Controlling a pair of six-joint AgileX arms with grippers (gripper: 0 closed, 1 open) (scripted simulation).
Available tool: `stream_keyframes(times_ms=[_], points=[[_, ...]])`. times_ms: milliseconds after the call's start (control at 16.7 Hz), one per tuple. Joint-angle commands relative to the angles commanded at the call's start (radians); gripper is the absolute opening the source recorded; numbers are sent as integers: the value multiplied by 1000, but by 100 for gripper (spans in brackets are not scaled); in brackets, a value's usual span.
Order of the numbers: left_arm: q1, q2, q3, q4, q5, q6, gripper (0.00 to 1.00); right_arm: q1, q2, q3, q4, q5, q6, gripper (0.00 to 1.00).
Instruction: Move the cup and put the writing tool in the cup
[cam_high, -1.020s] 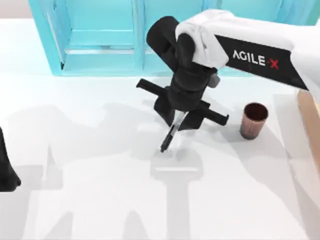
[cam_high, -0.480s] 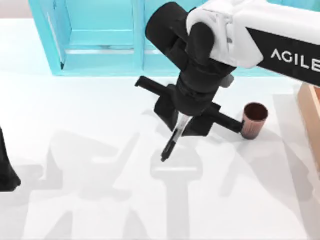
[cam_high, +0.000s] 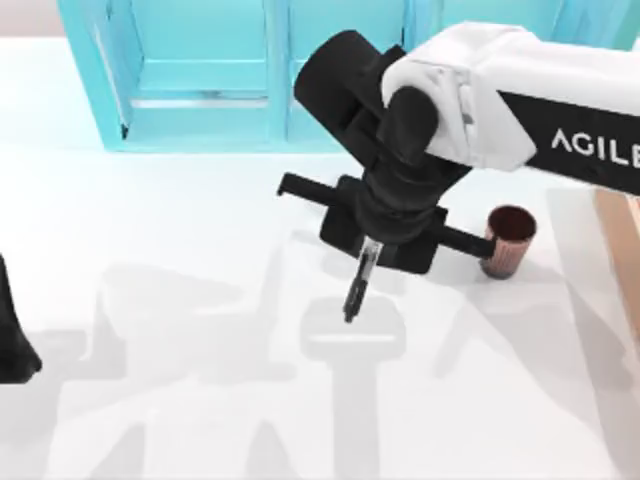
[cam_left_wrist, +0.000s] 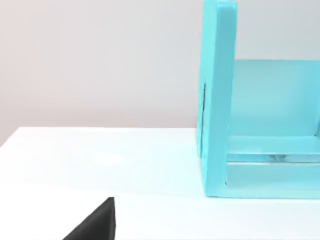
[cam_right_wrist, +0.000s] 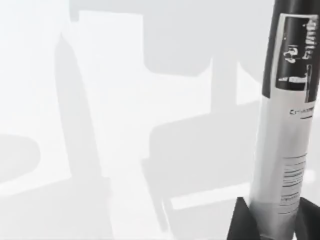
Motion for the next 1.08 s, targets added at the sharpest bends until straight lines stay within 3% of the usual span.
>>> stream_keyframes(times_ms=[300, 720, 1080], points=[[0, 0, 0, 0, 0, 0, 100, 33, -67, -271, 405, 290, -261, 0], [0, 0, 0, 0, 0, 0, 100, 78, -180, -701, 1176, 703, -674, 0], [0, 0, 0, 0, 0, 0, 100, 109, -341, -948, 1713, 941, -943, 0]])
